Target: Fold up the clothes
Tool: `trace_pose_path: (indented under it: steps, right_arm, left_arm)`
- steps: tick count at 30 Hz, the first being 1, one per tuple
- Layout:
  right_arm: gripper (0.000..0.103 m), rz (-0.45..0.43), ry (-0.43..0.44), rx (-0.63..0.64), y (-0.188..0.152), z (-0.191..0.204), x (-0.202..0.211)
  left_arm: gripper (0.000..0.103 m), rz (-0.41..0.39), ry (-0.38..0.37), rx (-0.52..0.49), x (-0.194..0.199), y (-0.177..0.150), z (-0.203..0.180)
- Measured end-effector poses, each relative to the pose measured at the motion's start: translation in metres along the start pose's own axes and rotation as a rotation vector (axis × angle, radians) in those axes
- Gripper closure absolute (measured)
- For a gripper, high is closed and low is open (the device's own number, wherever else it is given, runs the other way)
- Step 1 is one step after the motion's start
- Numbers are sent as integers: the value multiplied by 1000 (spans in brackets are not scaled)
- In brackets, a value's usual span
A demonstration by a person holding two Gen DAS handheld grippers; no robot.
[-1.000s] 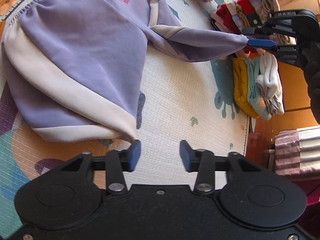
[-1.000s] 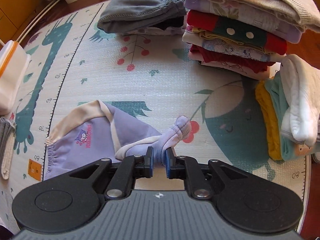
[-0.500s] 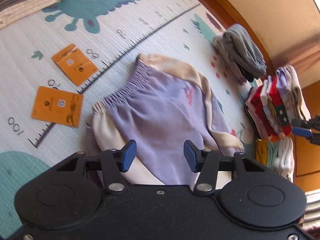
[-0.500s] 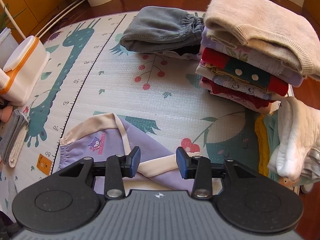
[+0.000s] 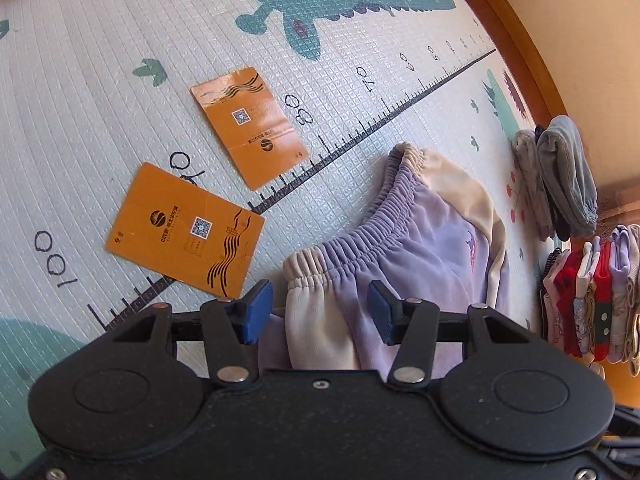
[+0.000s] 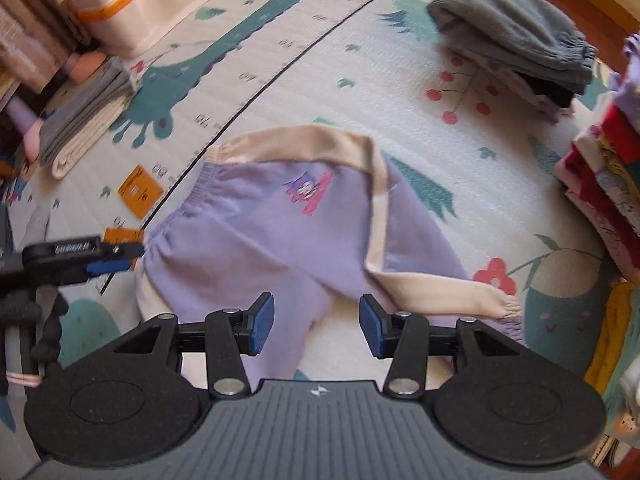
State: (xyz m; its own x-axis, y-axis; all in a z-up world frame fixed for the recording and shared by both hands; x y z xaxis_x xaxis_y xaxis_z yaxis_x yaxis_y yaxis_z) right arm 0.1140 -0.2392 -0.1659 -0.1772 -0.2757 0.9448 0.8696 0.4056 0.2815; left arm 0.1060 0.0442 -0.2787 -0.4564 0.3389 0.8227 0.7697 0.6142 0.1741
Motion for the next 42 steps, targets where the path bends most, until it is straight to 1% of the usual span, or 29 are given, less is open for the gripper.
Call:
trace_pose_path:
  steps: [2,3,4,5,7,8,9,10,14,16,20,27,28,29,30,32,33,35,37,39,42]
  right_arm:
    - [55,10,46,117,-20,42,-13]
    - [55,2,44,213,-32,68,-17]
    - [55,-11,32,315,-45,93,-20]
    - [55,-27,10,436,-59,115,-23]
    - [57,-65,-42,690,-89,157,-29]
    - [57,-85,-70,809,-103,172,-33]
    - [57,-105,-100,926,-118,186,-38]
    - [57,-110,-122,997,-126,193,-44]
    - [57,-111,-202,1215,-148,214,-74]
    - [57,-111,-243,1324,-158,224,-89]
    - [58,-112,-264,1392,-152,232,-105]
    - [59,-52,-288,1345,-128,229,-118]
    - [70,-41,-284,1337,-126,227,-119]
    - [78,-24,-274,1331,-126,226,-118]
    - [87,-5,-261,1325,-126,224,-118]
    - [91,25,-240,1307,-125,221,-115]
    - [93,41,-225,1285,-123,220,-113]
    - [93,55,-218,1263,-119,215,-105]
    - [94,67,-223,1248,-118,208,-97]
    - [94,85,-241,1249,-121,201,-89]
    - [94,139,-275,1269,-131,186,-77]
  left_arm:
    - [55,12,-15,-3,-4,1,0]
    - [56,24,-28,-11,-5,1,-1]
    - [60,36,-42,-20,-7,1,-2]
    - [67,46,-45,-38,-8,0,-3]
    - [69,63,-52,-72,-9,0,-5]
    - [73,73,-64,-81,-10,0,-5]
    - [75,76,-70,-89,-9,-1,-6]
    - [75,78,-74,-97,-9,-1,-7]
    - [75,80,-63,-131,-9,-1,-10]
    - [75,91,-70,-142,-10,-1,-11]
    - [75,99,-66,-171,-11,-1,-13]
    - [75,113,-63,-154,-21,-2,-13]
    - [75,114,-65,-151,-22,-2,-14]
    - [76,107,-69,-162,-22,-3,-15]
    - [80,92,-67,-183,-22,-4,-18]
    - [89,68,-57,-218,-21,-5,-25]
    - [90,54,-54,-228,-19,-4,-28]
    - [93,17,-61,-237,-12,0,-35]
    - [94,-20,-74,-234,-4,6,-41]
    - [94,-56,-93,-216,6,14,-44]
    - [94,-99,-113,-191,19,24,-43]
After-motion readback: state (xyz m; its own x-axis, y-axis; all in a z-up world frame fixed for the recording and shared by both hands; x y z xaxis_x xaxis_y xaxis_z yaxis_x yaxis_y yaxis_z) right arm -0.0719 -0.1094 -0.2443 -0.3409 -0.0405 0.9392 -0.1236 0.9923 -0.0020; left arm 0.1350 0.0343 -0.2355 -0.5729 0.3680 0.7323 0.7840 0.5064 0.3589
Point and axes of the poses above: each gripper's, at about its wrist camera, not at the fingertips, and x roughly against the way its jaws point, z to its left, y to its top, the point moved 4 cm from there along -x, roughly the way its jaws point
